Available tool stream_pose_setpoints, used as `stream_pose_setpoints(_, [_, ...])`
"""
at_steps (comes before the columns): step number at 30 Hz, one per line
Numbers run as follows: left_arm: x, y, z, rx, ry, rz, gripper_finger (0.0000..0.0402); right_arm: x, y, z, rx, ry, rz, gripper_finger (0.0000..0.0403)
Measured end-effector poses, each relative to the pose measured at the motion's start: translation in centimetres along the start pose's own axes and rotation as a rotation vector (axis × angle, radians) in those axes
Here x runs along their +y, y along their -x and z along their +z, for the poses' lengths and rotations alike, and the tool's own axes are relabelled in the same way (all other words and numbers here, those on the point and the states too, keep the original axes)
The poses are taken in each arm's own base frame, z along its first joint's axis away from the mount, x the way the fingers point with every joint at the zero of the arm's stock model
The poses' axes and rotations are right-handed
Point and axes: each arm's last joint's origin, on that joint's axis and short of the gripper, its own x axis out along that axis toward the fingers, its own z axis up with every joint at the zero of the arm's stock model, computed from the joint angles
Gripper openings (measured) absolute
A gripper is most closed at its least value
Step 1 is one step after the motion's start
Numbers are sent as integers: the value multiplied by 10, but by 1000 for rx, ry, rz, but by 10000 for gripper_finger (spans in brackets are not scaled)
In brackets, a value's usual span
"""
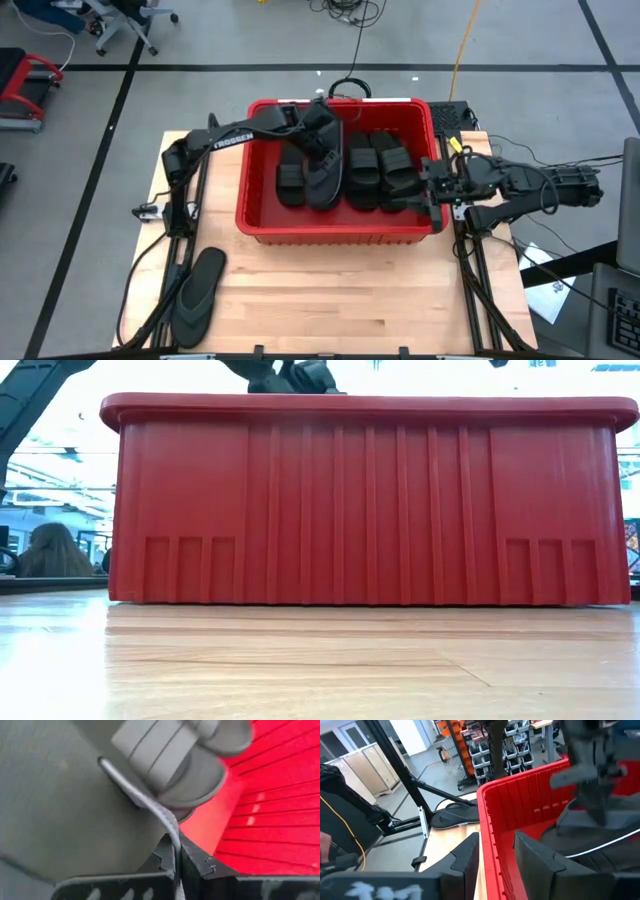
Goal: Pick and place slides into bin
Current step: Stack the black slipper in the red bin
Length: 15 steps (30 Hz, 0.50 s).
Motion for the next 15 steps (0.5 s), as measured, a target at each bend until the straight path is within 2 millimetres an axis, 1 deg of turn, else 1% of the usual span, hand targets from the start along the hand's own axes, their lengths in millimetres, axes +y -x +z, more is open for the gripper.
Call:
stream_pose_setpoints(2, [4, -9, -5, 7, 27, 16, 0, 0, 1, 0, -4, 7, 1, 114])
stream_pose_setpoints(5, [7, -17, -6, -17, 70, 5, 0, 0, 1, 1, -5, 26, 2, 114])
stream_pose_setpoints(11, [10, -22, -5, -65, 104, 23, 0, 0, 1, 1, -6, 39, 2, 114])
stream_pose_setpoints(15, [19, -24, -6, -70, 114, 64, 0, 0, 1, 1, -6, 58, 2, 114])
